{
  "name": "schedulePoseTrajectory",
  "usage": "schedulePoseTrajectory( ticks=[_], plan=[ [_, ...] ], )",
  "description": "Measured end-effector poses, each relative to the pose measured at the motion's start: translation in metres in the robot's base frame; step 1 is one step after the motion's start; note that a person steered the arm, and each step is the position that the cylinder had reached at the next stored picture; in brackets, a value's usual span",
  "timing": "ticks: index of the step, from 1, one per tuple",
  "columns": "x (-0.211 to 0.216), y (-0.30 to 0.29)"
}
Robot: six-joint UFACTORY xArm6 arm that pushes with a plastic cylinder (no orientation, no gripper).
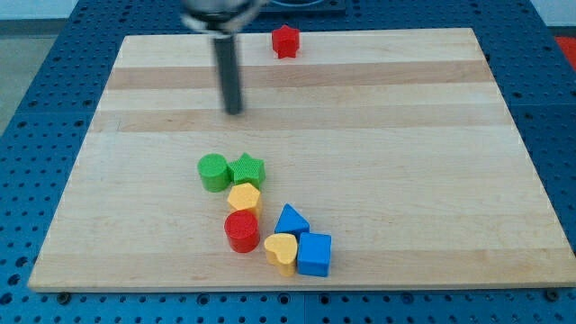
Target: Push the red circle to the top of the blue triangle
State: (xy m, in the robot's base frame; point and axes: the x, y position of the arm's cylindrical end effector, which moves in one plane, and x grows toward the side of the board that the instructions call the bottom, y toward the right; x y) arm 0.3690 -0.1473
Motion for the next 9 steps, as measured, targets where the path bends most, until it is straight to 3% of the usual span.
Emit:
schedulePoseTrajectory(
  ticks=[1,2,3,5,7,9],
  plan=[
    [0.046,-0.078],
    [0.107,-0.095],
    [0.168,-0.069],
    [0.215,0.050],
    [0.230,0.084],
    [0.144,0.101]
  ],
)
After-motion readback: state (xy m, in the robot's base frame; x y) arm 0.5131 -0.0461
